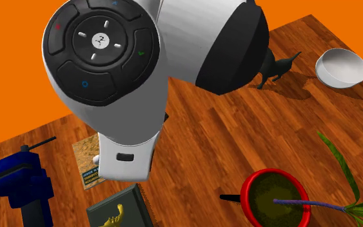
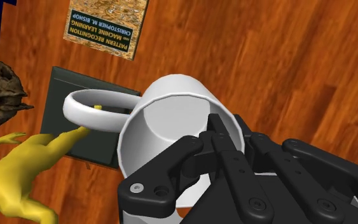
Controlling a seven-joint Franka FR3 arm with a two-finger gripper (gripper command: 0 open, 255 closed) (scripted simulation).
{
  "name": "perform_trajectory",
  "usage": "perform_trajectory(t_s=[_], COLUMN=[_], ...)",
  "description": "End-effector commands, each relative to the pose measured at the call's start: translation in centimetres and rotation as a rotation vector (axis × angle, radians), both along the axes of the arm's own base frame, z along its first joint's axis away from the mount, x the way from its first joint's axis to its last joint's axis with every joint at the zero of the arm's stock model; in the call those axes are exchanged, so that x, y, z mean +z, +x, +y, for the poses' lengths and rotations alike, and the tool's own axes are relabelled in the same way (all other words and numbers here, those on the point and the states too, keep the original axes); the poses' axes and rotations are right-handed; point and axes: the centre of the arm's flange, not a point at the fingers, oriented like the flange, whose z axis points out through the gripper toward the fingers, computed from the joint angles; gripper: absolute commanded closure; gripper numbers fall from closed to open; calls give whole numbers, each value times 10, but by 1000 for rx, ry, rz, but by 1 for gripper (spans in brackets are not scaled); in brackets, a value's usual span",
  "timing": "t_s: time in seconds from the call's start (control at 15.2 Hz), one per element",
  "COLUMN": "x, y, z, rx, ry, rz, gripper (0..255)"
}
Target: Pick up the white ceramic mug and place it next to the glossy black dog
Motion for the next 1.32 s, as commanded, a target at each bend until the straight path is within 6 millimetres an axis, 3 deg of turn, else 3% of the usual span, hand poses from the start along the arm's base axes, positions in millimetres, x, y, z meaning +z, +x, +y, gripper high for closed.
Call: perform_trajectory(t_s=[0.0, 0.13, 1.25], x=[11, 17, 17], y=[-1, -1, -91], z=[0, 0, 206], rx=[0, 0, 0], ry=[0, 0, 0], rz=[0, 0, 0], gripper=[255, 255, 255])
